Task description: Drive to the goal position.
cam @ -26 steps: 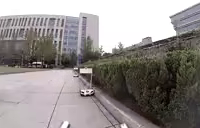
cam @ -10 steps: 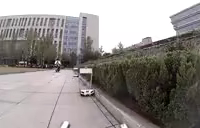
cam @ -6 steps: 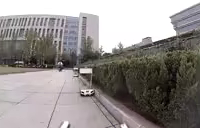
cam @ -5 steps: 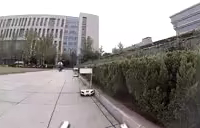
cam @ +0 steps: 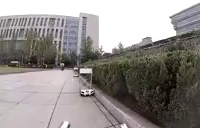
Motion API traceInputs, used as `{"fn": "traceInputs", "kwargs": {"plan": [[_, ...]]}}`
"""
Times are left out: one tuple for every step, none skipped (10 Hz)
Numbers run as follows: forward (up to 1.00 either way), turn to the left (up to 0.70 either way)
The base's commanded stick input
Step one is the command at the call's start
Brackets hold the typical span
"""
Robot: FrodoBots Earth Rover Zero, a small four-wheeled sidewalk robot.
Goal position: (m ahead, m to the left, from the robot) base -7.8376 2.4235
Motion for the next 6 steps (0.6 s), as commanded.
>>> {"fn": "traceInputs", "kwargs": {"plan": [[0.04,0.0],[0.02,0.0],[0.01,0.0],[0.03,0.0],[0.0,0.0],[0.02,0.0]]}}
